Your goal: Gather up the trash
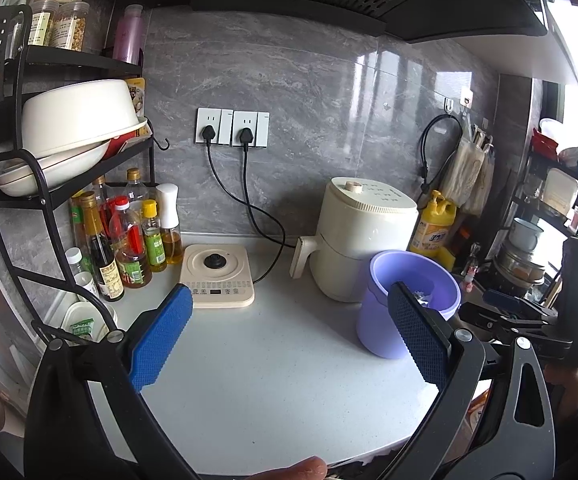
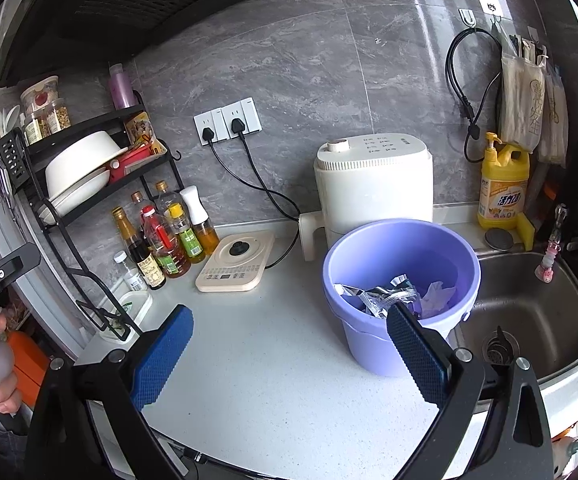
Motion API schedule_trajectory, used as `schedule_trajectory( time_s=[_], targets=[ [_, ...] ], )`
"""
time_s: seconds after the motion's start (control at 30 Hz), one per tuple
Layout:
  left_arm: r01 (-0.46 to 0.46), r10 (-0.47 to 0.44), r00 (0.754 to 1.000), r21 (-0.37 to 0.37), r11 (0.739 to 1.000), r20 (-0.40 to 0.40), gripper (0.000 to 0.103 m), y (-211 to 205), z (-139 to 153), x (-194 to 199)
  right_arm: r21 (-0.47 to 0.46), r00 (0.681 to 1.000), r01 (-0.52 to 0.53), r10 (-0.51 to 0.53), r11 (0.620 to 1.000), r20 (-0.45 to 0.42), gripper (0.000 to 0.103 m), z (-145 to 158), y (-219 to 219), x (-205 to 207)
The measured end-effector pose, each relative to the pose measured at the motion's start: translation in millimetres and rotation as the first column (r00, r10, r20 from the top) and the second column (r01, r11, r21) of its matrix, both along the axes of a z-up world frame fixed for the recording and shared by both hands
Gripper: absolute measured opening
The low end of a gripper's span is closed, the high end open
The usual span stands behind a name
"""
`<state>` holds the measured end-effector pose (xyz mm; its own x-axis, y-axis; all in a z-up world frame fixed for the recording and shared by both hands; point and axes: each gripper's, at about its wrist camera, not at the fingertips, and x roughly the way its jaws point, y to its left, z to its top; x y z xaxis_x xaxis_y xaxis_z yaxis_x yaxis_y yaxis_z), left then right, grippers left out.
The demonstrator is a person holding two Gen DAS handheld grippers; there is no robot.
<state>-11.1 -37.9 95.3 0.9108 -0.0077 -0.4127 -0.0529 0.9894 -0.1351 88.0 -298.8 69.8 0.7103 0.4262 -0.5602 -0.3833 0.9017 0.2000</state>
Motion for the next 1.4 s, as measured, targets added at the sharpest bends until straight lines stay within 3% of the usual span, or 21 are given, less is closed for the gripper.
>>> schedule_trajectory(
  time_s=[1.4],
  targets=[
    [-0.029, 0.029, 0.999, -0.022, 0.999, 0.015, 0.097, 5.7, -6.3, -1.3, -0.032, 1.0, -0.024, 0.024, 0.999, 0.005, 0.095, -4.9, 3.3, 2.1]
  ],
)
